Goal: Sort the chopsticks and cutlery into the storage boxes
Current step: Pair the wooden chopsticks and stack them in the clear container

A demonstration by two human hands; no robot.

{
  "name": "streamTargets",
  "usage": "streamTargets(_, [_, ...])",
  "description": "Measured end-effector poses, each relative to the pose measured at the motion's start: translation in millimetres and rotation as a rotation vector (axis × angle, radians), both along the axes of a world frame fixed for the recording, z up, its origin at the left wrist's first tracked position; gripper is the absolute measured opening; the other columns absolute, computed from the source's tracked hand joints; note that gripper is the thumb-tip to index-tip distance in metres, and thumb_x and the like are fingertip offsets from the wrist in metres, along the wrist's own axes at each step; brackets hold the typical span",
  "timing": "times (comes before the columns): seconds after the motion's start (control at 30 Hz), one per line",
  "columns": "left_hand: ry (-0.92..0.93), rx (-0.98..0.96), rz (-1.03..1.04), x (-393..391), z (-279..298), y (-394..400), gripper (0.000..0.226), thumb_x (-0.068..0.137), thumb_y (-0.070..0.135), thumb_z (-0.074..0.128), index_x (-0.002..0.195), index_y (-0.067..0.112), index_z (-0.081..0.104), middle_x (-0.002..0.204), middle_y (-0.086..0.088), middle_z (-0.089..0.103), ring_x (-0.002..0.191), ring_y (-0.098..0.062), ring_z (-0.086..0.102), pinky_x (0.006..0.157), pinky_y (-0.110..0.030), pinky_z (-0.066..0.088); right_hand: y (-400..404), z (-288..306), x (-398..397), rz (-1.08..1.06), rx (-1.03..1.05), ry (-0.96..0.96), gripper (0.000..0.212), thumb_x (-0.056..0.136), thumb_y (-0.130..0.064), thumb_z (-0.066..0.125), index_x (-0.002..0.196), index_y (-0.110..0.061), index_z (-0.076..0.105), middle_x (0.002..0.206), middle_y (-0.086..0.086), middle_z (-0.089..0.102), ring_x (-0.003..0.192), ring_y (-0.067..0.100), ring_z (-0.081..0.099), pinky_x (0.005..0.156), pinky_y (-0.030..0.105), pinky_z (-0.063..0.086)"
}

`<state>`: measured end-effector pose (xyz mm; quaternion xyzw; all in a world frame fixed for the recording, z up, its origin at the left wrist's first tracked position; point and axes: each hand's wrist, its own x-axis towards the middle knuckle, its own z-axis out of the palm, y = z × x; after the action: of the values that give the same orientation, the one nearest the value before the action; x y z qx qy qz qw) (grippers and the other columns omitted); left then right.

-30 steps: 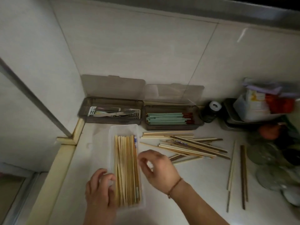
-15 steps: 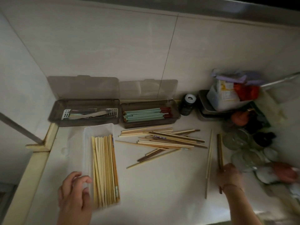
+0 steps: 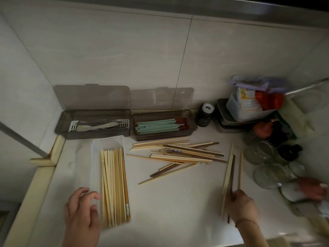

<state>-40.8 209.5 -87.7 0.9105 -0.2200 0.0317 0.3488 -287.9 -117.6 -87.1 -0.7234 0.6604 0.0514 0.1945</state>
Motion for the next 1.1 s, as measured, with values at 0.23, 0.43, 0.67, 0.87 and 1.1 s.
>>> streamTargets(0.23, [-0.002,-0.027,-0.003,1,-5,2,0.028,0.077,0.020,0.036,0.092,0.029,0.058,0.125,-0.006,0.046,0.105,-0.031,0.042,0.089,-0.041,0.035,23,39,24,-0.160,0.139,-0.606,0.011,0.092,-0.010,0.057,0.098,-0.019,0.057,0.072,0.007,0.071,0.058,0.025,0.059,0.060,0.040,0.051])
streamTargets(0.43, [-0.012,-0.028,-0.037,3,-9,5,0.027,0.080,0.021,0.036,0.095,0.032,0.056,0.127,-0.004,0.044,0.105,-0.025,0.043,0.089,-0.034,0.034,74,81,83,0.214,0.285,-0.770,0.025,0.090,0.002,0.056,0.098,-0.022,0.062,0.069,0.008,0.069,0.047,0.025,0.059,0.048,0.031,0.052])
streamTargets(0.67, [0.030,-0.002,-0.066,7,-1,9,0.026,0.078,0.026,0.040,0.097,0.040,0.050,0.124,0.001,0.044,0.102,-0.012,0.038,0.085,-0.040,0.038,147,86,142,0.778,0.169,-0.846,0.015,0.082,-0.016,0.064,0.084,-0.030,0.068,0.067,-0.016,0.062,0.056,0.004,0.057,0.058,0.013,0.045])
streamTargets(0.87, [0.066,0.023,-0.110,9,0,10,0.044,0.073,0.008,0.061,0.095,0.044,0.048,0.124,0.007,0.039,0.104,-0.008,0.035,0.084,-0.038,0.036,150,45,173,0.799,-0.081,-0.664,0.013,0.079,-0.021,0.061,0.085,-0.031,0.061,0.067,-0.019,0.057,0.060,0.005,0.057,0.053,0.020,0.046])
streamTargets(1.1, [0.122,0.009,-0.081,8,-2,10,0.062,0.070,-0.007,0.069,0.094,0.045,0.047,0.125,0.008,0.037,0.106,-0.011,0.035,0.083,-0.039,0.040,142,-23,168,1.055,-0.214,-0.384,0.008,0.078,-0.029,0.052,0.082,-0.033,0.058,0.073,-0.014,0.062,0.058,0.011,0.060,0.044,0.023,0.046])
